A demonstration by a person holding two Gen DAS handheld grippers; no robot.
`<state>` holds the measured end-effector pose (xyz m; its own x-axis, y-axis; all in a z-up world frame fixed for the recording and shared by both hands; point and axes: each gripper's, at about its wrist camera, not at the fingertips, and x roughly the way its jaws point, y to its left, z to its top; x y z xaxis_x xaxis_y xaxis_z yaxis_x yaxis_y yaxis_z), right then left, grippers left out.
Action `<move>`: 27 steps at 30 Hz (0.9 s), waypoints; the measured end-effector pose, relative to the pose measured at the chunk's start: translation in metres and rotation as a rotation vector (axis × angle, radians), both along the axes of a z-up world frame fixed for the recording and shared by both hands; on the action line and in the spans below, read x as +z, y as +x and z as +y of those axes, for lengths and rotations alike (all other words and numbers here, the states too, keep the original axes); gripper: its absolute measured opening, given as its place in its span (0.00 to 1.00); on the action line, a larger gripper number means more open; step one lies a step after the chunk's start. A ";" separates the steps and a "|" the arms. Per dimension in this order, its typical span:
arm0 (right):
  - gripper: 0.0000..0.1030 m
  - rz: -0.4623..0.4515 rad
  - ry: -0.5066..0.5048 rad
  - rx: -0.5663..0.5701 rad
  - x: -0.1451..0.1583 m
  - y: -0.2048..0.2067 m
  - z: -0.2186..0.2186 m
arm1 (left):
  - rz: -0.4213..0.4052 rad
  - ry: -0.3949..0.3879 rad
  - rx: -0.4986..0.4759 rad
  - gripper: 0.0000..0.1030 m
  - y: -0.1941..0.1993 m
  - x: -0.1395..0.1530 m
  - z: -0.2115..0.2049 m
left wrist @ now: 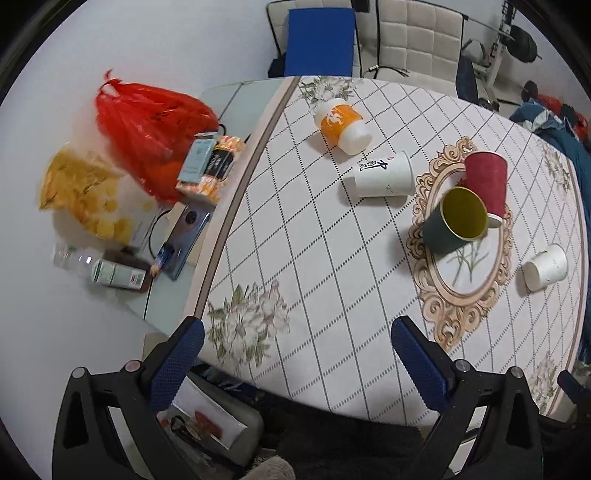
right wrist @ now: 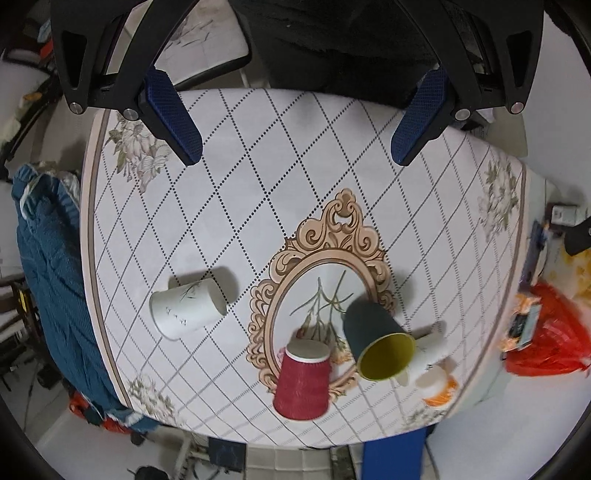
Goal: Flip cup upside down
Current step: 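Move the left tool toward the orange-and-white paper cup lying on its side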
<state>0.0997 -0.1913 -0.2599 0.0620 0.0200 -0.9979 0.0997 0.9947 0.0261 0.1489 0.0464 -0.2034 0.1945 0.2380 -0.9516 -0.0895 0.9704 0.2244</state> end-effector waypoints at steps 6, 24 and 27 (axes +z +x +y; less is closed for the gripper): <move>1.00 0.066 -0.012 -0.084 -0.034 0.027 0.003 | 0.052 -0.012 -0.026 1.00 0.059 -0.030 0.015; 1.00 0.183 -0.093 -0.255 -0.092 0.099 -0.005 | 0.157 -0.277 0.090 1.00 0.241 -0.096 0.040; 1.00 0.202 -0.097 -0.281 -0.098 0.110 -0.009 | 0.174 -0.295 0.127 1.00 0.267 -0.113 0.043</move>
<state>0.2098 -0.2001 -0.3580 -0.1471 -0.0652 -0.9870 0.3632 0.9246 -0.1152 0.4160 0.0894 -0.3159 0.0104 -0.0393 -0.9992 -0.1990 0.9792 -0.0406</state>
